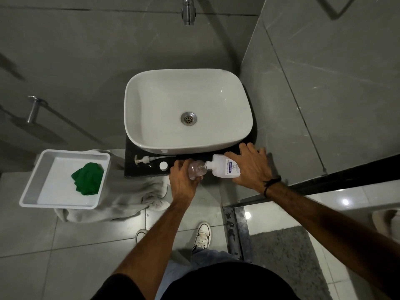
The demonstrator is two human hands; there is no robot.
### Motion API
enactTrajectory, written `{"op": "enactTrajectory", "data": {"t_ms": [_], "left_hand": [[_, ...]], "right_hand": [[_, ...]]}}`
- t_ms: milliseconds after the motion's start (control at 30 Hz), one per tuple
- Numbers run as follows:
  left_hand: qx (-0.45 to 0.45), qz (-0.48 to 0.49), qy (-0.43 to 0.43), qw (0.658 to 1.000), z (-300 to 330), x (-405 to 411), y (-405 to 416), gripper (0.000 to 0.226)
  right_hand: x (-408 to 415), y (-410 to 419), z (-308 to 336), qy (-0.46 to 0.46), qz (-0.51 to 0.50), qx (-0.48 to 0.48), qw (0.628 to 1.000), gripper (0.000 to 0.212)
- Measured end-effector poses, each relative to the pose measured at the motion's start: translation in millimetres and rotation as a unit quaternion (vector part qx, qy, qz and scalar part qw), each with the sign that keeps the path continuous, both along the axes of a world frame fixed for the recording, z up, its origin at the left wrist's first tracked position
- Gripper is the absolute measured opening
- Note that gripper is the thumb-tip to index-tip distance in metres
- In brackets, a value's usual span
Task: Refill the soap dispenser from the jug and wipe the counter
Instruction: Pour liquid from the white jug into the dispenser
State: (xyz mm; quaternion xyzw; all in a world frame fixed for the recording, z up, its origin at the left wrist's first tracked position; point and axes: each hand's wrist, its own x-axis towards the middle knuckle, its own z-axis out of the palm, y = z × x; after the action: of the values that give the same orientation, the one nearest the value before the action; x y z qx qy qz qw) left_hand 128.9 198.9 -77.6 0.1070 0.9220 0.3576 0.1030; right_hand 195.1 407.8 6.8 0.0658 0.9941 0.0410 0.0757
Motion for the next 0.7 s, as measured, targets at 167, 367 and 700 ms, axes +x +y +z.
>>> {"op": "enactTrajectory", "data": {"t_ms": [167,367,700], "left_hand": [[0.025,0.004,-0.007,1.000,-4,-1,1,0.064],[0.082,0.018,-0.011,0.996,-7,-6,5,0.065],[0.151,0.138,-0.065,0.977,-24,-8,23,0.070]], "right_hand": [[2,3,-4,0.016,-0.007,-0.010,1.000,0.067],[10,-3,-13,0.029,-0.061,-0.106,0.992,0.064],[32,-14,-47,0.126,-0.277,-0.408,0.861,0.070]]}}
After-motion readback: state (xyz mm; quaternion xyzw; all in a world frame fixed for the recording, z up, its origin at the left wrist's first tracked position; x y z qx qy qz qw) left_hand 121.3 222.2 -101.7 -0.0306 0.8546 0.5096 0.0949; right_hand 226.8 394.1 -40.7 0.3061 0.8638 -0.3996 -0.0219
